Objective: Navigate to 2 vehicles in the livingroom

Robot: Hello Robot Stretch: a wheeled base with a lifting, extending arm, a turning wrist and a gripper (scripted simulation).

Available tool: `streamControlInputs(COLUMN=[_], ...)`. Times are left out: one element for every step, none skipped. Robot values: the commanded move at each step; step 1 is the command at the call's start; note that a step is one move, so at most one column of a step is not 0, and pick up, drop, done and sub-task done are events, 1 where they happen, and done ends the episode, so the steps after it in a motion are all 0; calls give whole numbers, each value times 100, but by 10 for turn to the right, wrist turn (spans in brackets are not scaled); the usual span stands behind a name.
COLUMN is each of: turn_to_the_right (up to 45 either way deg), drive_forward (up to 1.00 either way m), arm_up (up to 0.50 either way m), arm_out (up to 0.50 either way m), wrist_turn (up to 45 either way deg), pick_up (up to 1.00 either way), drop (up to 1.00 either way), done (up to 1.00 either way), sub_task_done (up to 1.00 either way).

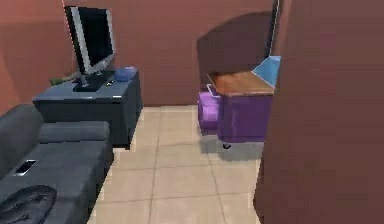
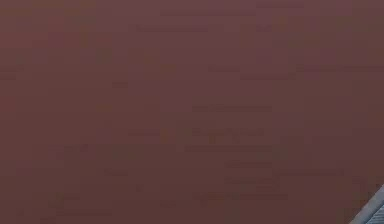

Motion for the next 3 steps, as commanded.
streamControlInputs(turn_to_the_right=[-120, 0, -180], drive_forward=[0, 100, 0], arm_up=[0, 0, 0], arm_out=[0, 0, 0], wrist_turn=[0, 0, 0], pick_up=[0, 0, 0], drop=[0, 0, 0], done=[0, 0, 0], sub_task_done=[0, 0, 0])
